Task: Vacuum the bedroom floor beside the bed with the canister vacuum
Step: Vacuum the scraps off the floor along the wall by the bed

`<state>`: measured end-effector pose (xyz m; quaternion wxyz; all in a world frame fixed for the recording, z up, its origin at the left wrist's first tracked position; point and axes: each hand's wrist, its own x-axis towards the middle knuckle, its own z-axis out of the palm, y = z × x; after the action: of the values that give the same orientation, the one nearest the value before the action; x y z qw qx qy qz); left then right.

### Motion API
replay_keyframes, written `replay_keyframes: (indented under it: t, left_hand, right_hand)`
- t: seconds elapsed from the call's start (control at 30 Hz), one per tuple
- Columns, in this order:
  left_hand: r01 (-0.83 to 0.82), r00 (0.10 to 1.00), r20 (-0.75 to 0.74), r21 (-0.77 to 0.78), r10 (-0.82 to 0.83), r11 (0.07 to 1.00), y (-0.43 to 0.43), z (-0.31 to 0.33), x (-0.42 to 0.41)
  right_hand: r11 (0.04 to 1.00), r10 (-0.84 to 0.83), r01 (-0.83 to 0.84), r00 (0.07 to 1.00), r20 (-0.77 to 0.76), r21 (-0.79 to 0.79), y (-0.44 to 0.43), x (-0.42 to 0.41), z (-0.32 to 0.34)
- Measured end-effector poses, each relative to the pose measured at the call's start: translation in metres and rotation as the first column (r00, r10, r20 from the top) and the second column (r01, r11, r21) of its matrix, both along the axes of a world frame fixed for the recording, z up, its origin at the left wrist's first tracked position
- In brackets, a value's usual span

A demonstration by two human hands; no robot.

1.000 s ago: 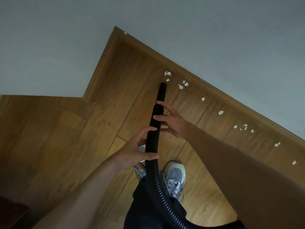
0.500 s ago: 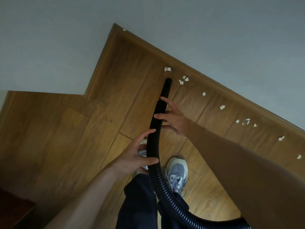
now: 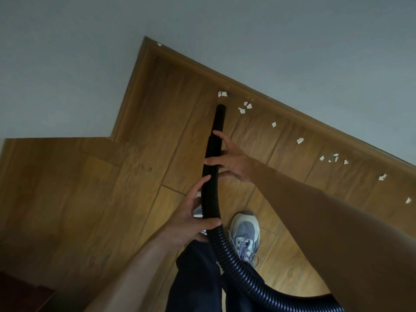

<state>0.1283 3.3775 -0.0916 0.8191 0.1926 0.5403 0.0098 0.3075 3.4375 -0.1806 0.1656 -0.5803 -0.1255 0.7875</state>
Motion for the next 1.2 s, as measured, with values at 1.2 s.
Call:
replay_keyframes:
  t: [1.2]
  left_hand:
    - [0.172,0.983,0.077,-0.049,-0.168,0.984,0.021,-0.008,0.01]
  right_hand:
    - [0.982,-0.177,0.18,0.983,0.049,-0.05,-0.016,0.024,0.004]
